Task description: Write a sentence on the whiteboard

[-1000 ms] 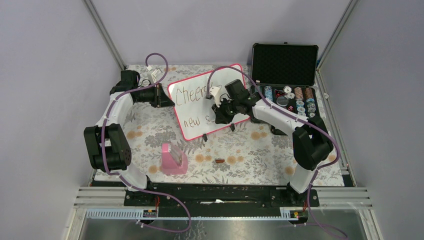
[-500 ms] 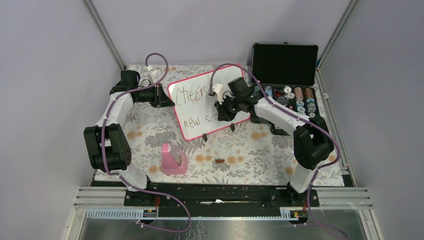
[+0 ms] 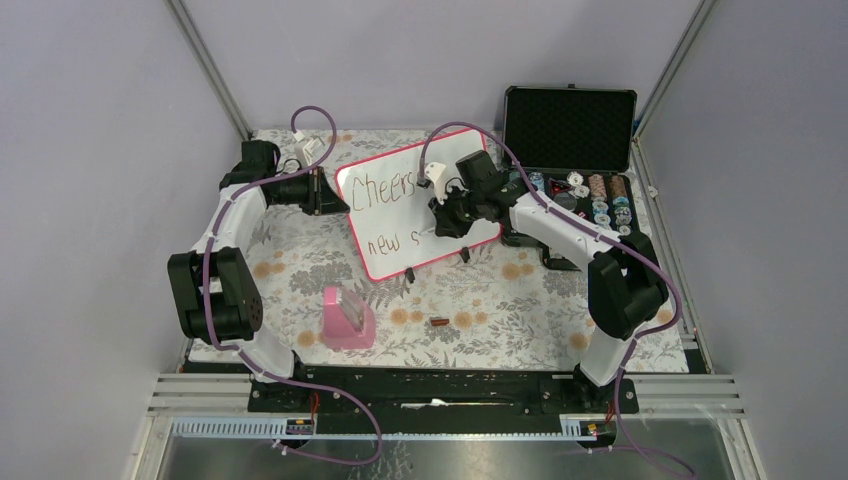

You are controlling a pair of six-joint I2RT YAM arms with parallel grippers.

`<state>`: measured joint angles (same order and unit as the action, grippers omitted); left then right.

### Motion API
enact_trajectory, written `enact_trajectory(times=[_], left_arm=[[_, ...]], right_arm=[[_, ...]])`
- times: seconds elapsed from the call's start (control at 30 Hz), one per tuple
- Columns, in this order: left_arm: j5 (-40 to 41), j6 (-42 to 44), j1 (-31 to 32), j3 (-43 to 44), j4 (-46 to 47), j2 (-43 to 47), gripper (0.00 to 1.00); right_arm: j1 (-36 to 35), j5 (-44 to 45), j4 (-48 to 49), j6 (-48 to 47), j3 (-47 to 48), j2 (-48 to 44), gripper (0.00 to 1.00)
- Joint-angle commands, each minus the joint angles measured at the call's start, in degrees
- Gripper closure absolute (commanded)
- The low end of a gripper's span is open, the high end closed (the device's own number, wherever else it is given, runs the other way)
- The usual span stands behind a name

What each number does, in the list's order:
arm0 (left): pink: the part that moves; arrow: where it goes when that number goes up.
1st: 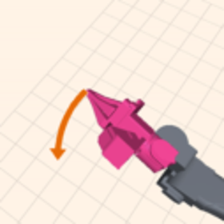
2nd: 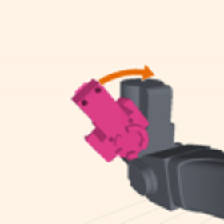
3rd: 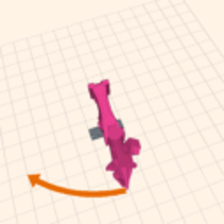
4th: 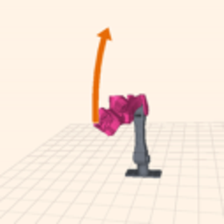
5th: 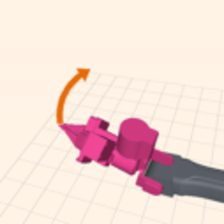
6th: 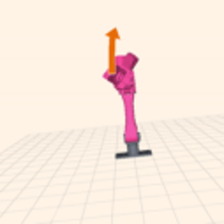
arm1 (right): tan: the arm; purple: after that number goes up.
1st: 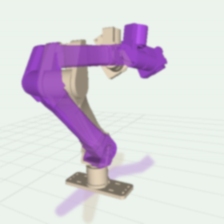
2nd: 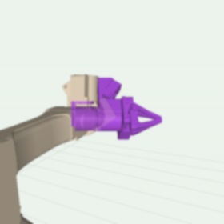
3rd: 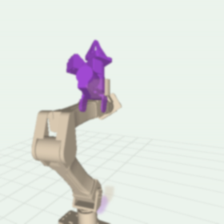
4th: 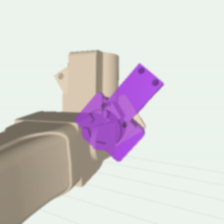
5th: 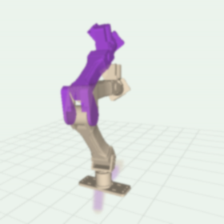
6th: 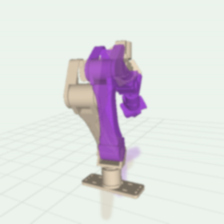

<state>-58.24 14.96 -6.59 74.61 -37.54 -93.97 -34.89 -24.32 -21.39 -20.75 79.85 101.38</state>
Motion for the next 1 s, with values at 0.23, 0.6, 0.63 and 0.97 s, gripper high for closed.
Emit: enact_trajectory(times=[0.23, 0.6, 0.63, 0.97], left_arm=[[0.6, 1.8, 0.3, 1.7, 3.3, 1.8, 1.00], [0.5, 1.7, 0.3, 1.8, 3.3, 1.7, 1.00], [0.4, 1.6, 0.3, 1.8, 3.3, 1.7, 1.00], [0.5, 1.5, 0.4, 2.1, 3.4, 1.7, 1.00]], right_arm=[[1.5, 3.5, 0.6, -0.8, 2.6, 0.3, 1.00], [3.7, 3.4, 0.0, -1.6, 1.5, -1.3, 1.00], [3.8, 3.4, 0.0, -1.7, 1.4, -1.4, 1.00], [3.7, -6.3, -1.9, -1.4, 2.8, -4.7, 1.00]])
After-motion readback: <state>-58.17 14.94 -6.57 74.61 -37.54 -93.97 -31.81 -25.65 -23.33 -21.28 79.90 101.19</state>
